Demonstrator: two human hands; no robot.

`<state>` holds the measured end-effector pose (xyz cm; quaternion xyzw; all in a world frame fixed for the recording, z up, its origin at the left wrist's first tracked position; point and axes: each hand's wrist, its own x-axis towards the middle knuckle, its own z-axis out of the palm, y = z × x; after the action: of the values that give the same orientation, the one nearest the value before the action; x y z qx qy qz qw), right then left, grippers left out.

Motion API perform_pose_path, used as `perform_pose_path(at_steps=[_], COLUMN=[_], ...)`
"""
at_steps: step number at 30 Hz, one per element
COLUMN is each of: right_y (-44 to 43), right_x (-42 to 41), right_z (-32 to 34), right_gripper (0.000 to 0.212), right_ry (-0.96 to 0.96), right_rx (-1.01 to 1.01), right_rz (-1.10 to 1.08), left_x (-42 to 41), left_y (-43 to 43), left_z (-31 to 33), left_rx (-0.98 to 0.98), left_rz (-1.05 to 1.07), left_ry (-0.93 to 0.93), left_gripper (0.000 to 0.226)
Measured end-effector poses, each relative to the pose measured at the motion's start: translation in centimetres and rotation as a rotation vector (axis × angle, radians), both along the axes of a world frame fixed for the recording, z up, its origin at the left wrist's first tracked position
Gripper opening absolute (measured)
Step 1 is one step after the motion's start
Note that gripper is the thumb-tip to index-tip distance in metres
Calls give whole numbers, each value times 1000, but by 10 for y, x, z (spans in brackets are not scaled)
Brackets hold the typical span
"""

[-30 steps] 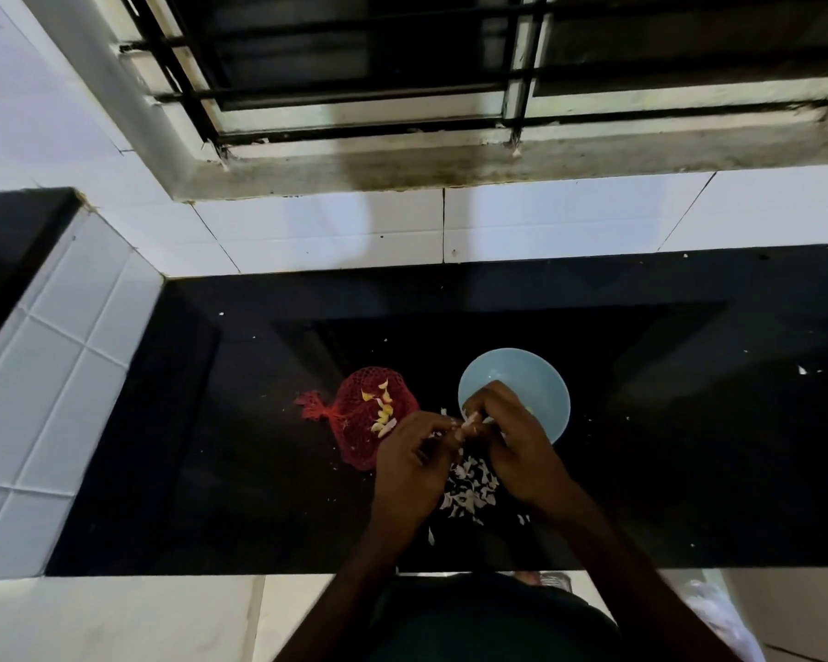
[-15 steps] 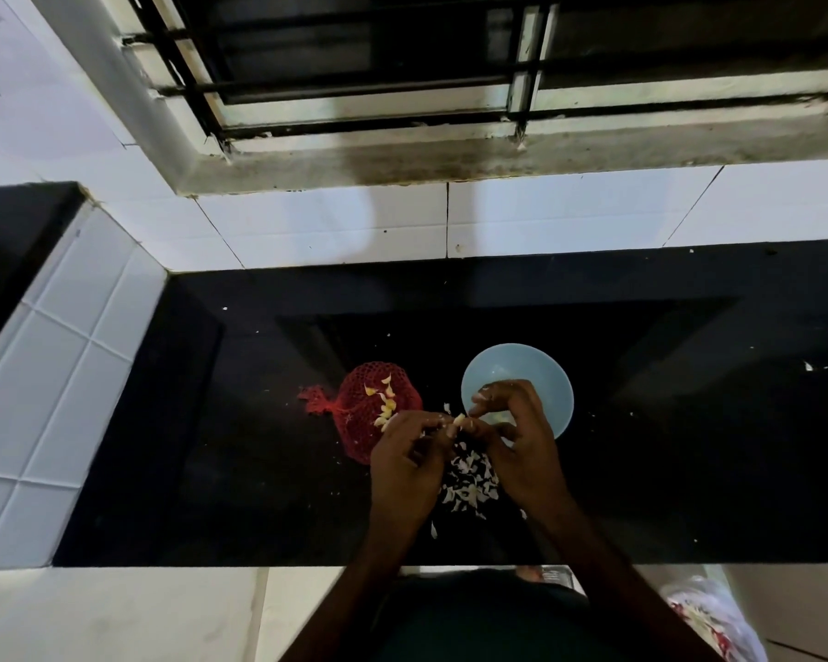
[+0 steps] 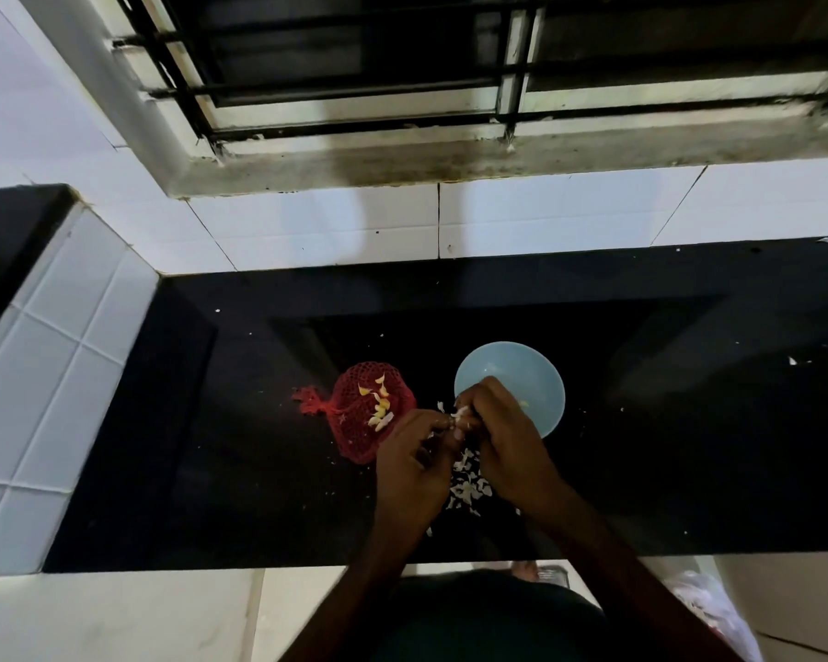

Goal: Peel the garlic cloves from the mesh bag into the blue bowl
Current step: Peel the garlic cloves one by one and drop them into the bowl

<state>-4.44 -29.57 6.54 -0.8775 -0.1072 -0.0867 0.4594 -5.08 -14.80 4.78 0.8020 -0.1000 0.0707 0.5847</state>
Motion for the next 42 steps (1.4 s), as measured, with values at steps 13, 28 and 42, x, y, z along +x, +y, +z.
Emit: perform_pose_path(at_steps=[13, 28, 42], right_y=[1, -22, -13], right_x=[-11, 0, 3], right_z=[2, 3, 7], right_gripper=[8, 24, 34], right_ry=[55, 108, -78], right_rx=[235, 71, -51], right_rz=[-122, 52, 78], left_x=[3, 1, -6], left_y=[13, 15, -7], left_z=[1, 11, 20], left_rx=[133, 429, -281], left_rz=[53, -85, 60], left_ry=[-3, -162, 294], left_gripper=[19, 21, 7])
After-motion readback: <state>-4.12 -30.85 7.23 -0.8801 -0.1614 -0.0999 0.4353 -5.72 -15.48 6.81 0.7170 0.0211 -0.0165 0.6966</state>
